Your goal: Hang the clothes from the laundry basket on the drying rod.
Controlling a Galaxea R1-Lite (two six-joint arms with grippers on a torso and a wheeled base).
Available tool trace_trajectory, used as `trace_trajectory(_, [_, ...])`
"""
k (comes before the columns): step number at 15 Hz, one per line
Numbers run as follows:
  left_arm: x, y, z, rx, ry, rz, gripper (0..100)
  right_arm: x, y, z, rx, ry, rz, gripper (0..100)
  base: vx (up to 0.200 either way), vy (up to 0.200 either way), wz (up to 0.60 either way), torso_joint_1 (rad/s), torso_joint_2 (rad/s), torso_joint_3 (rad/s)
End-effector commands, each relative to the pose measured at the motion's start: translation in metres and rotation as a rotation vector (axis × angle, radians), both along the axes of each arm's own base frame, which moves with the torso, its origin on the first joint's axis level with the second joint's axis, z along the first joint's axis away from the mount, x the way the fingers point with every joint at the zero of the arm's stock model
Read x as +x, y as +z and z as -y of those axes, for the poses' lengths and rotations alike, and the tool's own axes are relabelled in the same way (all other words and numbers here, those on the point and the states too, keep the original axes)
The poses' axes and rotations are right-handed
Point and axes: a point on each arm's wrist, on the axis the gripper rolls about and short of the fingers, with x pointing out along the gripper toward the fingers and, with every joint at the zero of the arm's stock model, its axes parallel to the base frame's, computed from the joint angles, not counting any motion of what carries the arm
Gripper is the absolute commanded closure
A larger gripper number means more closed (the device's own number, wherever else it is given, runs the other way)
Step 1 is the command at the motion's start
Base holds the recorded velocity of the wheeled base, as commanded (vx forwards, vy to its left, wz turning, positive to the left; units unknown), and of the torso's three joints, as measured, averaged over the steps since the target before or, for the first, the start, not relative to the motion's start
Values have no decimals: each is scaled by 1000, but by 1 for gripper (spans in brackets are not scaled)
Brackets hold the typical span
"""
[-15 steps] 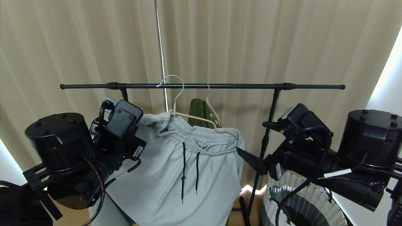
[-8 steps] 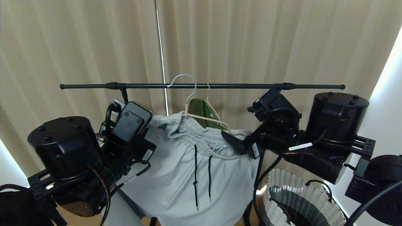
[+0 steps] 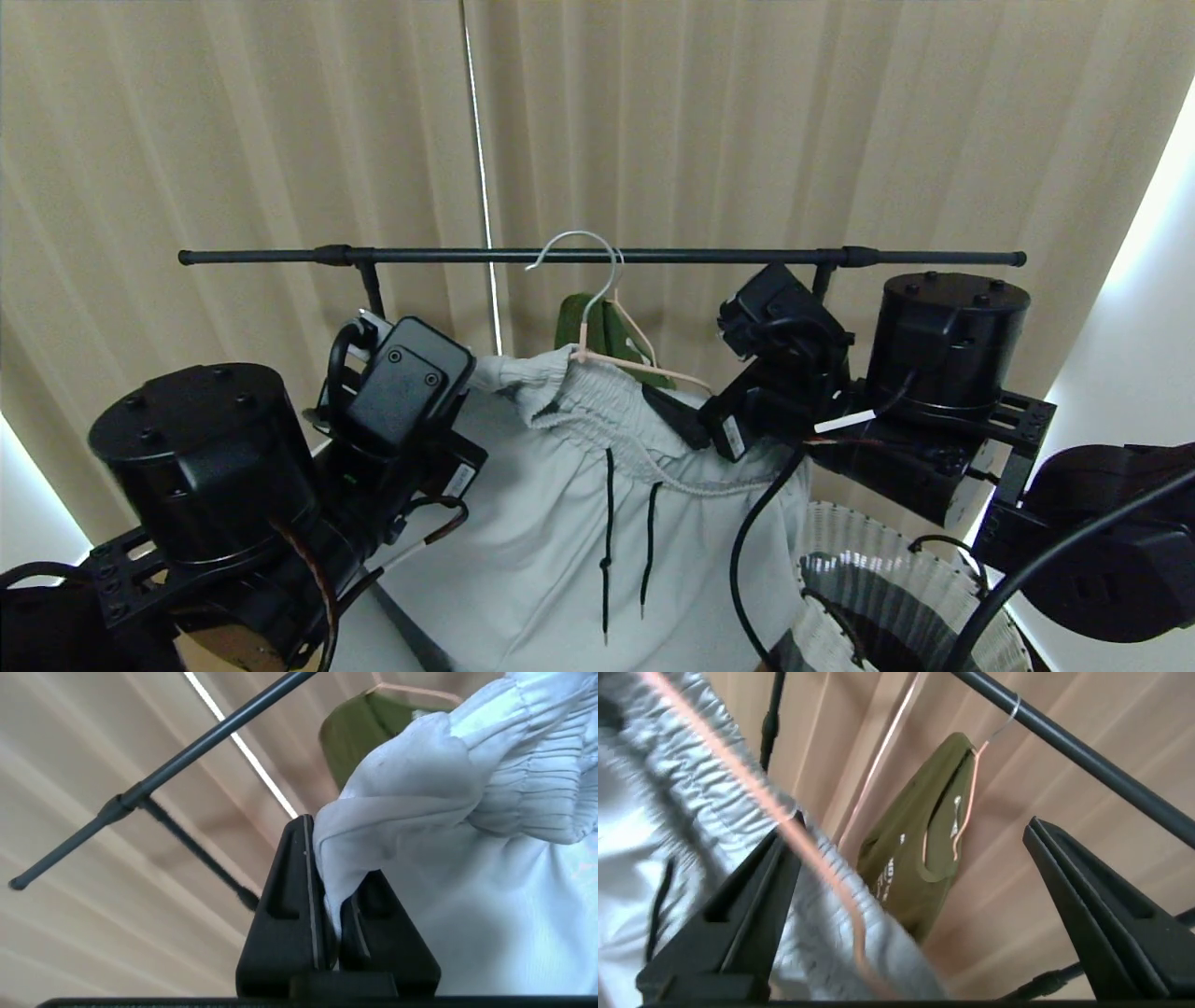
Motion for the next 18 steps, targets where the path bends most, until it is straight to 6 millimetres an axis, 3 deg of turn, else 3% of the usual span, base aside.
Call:
trace_trajectory(1, [-3, 3, 2, -7, -15, 8, 100, 1, -1, -1, -1, 1, -1, 0, 0, 0, 0, 0, 0, 0])
trace_trajectory(2, [-4, 3, 3, -7, -17, 8, 100, 0, -2, -1, -3, 2, -3, 100, 0, 0, 0, 0, 0, 0])
trace_trajectory(14, [-10, -2, -2, 2, -43, -6, 100, -6, 2, 4, 4, 2, 3, 100, 0, 0, 0, 0, 0, 0])
trace_trajectory(15, [-12, -1, -3, -1, -61, -4, 0, -9, 2, 6, 4, 2, 3, 100, 0, 0, 0, 0, 0, 0])
trace_trajectory(18, [-22, -2, -13, -5, -75, -11, 0, -14, 7, 22, 9, -47, 13, 100, 0, 0, 0, 0, 0, 0])
